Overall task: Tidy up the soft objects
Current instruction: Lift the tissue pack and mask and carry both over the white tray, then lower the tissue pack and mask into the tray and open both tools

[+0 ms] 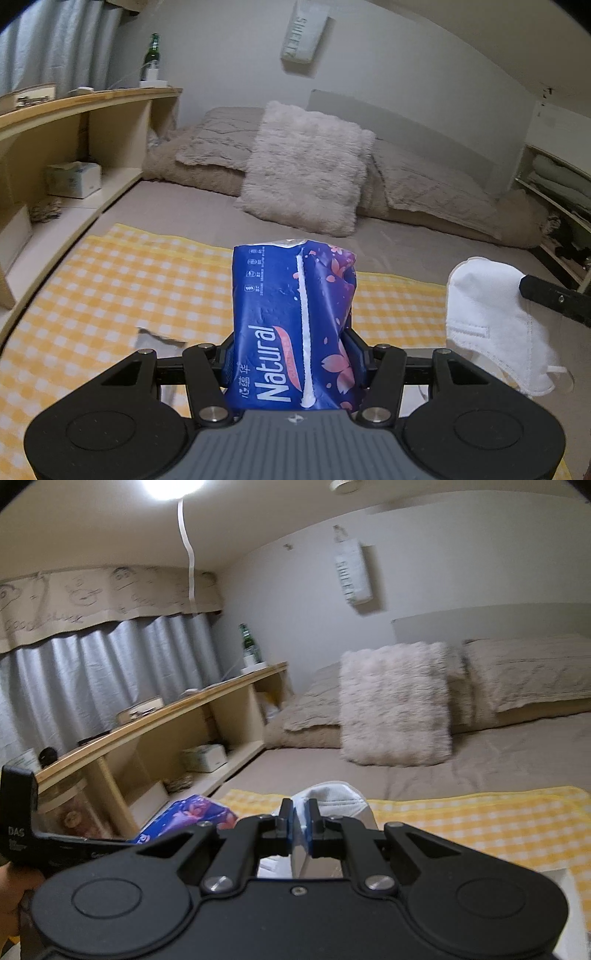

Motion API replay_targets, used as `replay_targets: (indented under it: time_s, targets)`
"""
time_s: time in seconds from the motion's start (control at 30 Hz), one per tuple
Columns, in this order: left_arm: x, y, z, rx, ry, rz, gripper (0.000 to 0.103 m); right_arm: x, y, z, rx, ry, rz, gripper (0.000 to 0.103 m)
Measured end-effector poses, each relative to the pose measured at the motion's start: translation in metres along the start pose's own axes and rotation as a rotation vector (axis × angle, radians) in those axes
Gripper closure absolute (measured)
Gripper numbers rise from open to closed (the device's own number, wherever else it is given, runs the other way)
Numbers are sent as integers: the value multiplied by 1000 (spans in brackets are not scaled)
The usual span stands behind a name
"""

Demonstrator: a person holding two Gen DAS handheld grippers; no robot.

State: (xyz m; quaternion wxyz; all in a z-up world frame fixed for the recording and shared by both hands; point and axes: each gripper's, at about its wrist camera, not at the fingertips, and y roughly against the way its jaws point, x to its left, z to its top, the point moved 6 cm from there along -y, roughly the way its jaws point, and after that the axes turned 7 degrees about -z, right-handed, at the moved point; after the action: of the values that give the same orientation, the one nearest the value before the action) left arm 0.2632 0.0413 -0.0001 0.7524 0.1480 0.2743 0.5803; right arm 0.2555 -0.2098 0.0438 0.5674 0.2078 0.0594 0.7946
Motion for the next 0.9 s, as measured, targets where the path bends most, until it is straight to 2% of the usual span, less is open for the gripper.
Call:
replay_targets:
  time_s: [0.6, 0.9]
  targets:
    - [-107, -80, -16, 91, -44, -198, 47, -119, 35, -4, 4, -68, -273, 96]
    - [-132, -131, -32, 201, -64, -246, 47, -176, 31, -17, 55, -49, -450, 96]
